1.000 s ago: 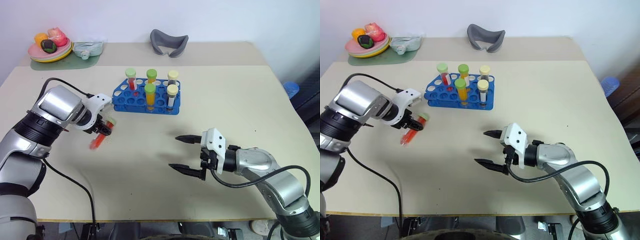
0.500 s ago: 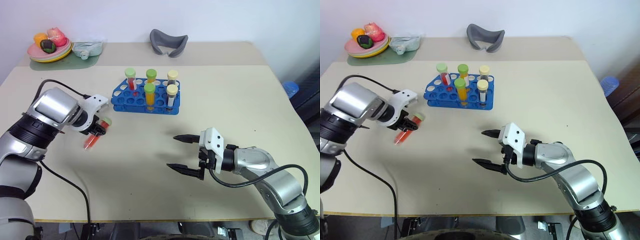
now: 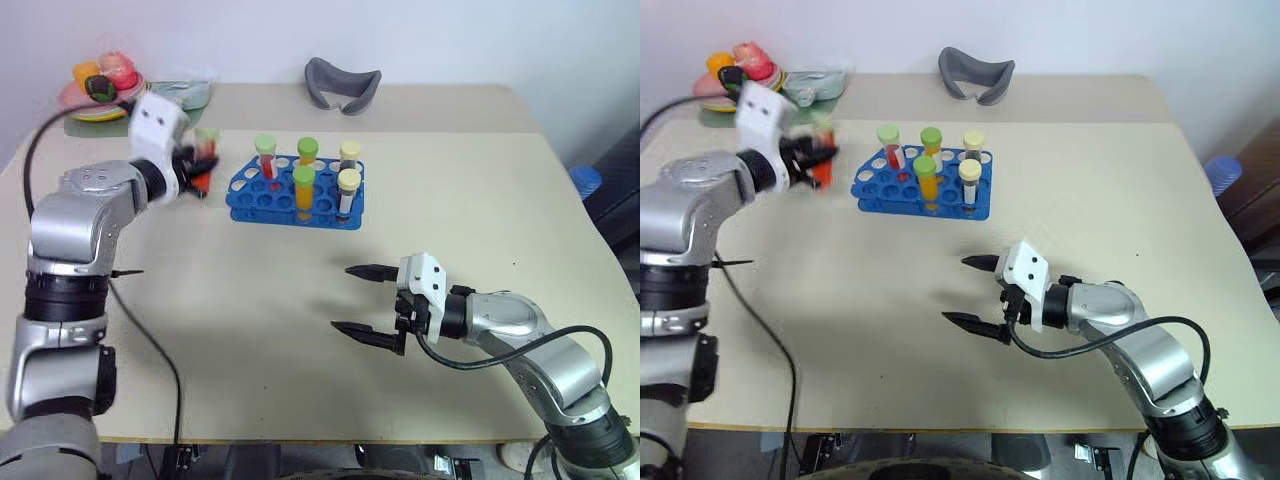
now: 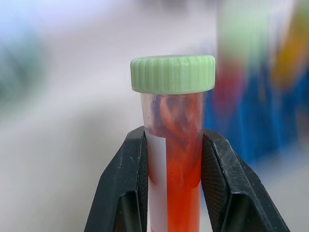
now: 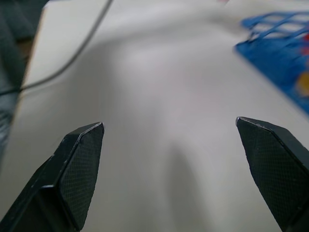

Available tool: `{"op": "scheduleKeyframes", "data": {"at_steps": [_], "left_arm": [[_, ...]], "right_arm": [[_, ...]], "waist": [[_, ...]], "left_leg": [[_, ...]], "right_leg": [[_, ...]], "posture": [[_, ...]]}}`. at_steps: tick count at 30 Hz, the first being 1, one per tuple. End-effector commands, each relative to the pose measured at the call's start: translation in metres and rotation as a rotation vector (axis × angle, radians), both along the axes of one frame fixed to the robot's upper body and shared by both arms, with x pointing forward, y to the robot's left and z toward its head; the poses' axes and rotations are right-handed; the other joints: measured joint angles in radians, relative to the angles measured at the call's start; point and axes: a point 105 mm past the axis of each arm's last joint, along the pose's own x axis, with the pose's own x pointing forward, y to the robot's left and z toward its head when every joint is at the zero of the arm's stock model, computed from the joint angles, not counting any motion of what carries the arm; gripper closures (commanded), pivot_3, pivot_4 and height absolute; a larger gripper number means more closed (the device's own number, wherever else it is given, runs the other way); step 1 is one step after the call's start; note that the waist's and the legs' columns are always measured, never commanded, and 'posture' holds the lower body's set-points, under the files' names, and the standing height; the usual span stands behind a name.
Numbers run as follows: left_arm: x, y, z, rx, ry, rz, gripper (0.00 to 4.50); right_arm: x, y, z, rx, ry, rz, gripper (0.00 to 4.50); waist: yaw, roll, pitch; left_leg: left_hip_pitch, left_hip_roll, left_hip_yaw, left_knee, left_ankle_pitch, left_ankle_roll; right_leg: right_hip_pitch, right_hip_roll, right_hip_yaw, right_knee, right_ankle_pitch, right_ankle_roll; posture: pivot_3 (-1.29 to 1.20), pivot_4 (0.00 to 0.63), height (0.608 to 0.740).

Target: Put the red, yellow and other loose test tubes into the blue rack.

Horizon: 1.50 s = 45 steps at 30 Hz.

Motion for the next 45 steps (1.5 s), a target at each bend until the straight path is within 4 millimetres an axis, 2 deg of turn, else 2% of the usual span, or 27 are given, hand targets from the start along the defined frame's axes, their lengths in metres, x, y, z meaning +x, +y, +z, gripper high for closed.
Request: {"op": "scheduleKeyframes", "data": {"at_steps": [1, 5, 10, 19, 34, 45], "left_arm": [[-0.02, -0.017, 0.02, -0.039, -0.288, -0.017, 3.38], [-0.023, -0.037, -0.006, -0.194, -0.367, 0.032, 3.38], [-0.021, -0.053, -0.033, -0.195, -0.411, 0.064, 3.38], [-0.004, -0.07, -0.066, -0.24, -0.379, 0.029, 3.38], [0.009, -0.071, -0.08, -0.28, -0.323, 0.023, 3.38], [0.007, -0.081, -0.085, -0.296, -0.291, -0.013, 3.38]], "right_arm": [[0.015, -0.002, 0.016, 0.068, -0.059, -0.094, 0.0], [0.023, 0.002, 0.017, 0.102, -0.073, -0.148, 0.0], [0.021, 0.004, 0.016, 0.105, -0.069, -0.148, 0.0], [0.022, 0.002, 0.016, 0.109, -0.075, -0.166, 0.0], [0.023, 0.003, 0.018, 0.122, -0.087, -0.191, 0.0], [0.022, 0.003, 0.016, 0.123, -0.082, -0.188, 0.0]], "waist": [[0.002, 0.0, 0.0], [0.007, 0.0, 0.0], [0.003, 0.0, 0.0], [0.001, 0.0, 0.0], [0.001, 0.0, 0.0], [0.001, 0.0, 0.0]], "left_leg": [[0.0, 0.0, 0.0, 0.0, 0.0, 0.0], [0.0, 0.0, 0.0, 0.002, -0.002, 0.003], [0.0, 0.0, 0.0, 0.004, -0.003, 0.005], [0.001, -0.001, 0.0, 0.004, -0.003, 0.005], [0.001, -0.001, -0.001, 0.004, -0.003, 0.005], [0.001, -0.001, -0.001, 0.004, -0.003, 0.005]], "right_leg": [[0.0, 0.0, 0.0, 0.0, 0.0, 0.0], [0.001, 0.0, 0.0, 0.002, 0.0, 0.0], [0.001, 0.0, 0.0, 0.003, 0.0, 0.0], [0.001, 0.001, 0.0, 0.004, 0.0, 0.0], [0.001, 0.001, 0.0, 0.004, 0.0, 0.0], [0.002, 0.001, 0.0, 0.003, 0.0, 0.0]], "posture": [[0.0, 0.15, 0.74], [0.0, 0.15, 0.74], [0.0, 0.15, 0.74], [0.0, 0.15, 0.74], [0.0, 0.15, 0.74], [0.0, 0.15, 0.74]]}}
